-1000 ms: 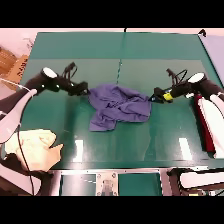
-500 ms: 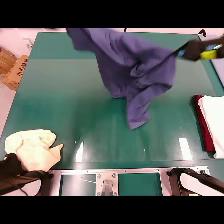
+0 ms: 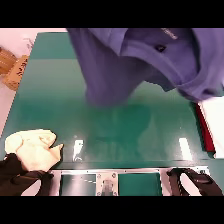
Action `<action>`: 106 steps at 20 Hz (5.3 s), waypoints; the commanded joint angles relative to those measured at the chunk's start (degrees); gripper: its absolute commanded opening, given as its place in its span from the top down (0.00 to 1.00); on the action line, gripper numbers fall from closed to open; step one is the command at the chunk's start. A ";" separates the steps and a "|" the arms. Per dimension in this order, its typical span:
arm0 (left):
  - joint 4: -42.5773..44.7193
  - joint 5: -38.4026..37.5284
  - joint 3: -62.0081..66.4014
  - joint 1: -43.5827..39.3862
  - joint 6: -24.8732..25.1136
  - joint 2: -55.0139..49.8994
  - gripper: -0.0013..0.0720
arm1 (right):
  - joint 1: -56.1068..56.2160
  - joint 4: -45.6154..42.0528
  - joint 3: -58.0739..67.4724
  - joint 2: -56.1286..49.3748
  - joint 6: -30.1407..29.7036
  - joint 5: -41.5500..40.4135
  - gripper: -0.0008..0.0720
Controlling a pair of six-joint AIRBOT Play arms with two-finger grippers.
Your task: Fold the shirts.
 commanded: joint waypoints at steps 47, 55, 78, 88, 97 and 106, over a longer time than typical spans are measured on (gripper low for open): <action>3.30 -16.52 -13.35 0.07 -3.93 -49.00 0.95 | 2.89 9.18 -70.42 -21.33 11.32 -17.97 0.57; 15.08 -27.85 -15.78 0.13 -5.18 -43.10 0.96 | -7.21 -2.62 -36.54 -42.49 8.39 -6.05 0.97; 29.40 -18.80 -39.69 0.11 -4.04 -26.29 0.18 | -14.91 -7.13 -27.52 -43.52 12.04 13.14 0.57; 12.02 -17.81 -38.23 0.07 2.14 -26.32 0.18 | -7.76 6.27 -63.23 -30.42 5.09 -6.80 0.57; 9.97 -18.71 -38.23 0.07 2.14 -26.32 0.18 | 1.40 8.48 -62.79 -33.31 3.85 -8.81 0.79; 7.56 -15.61 -39.63 -17.66 3.43 -26.45 0.18 | -13.77 4.44 -59.36 -33.18 2.43 -6.86 0.97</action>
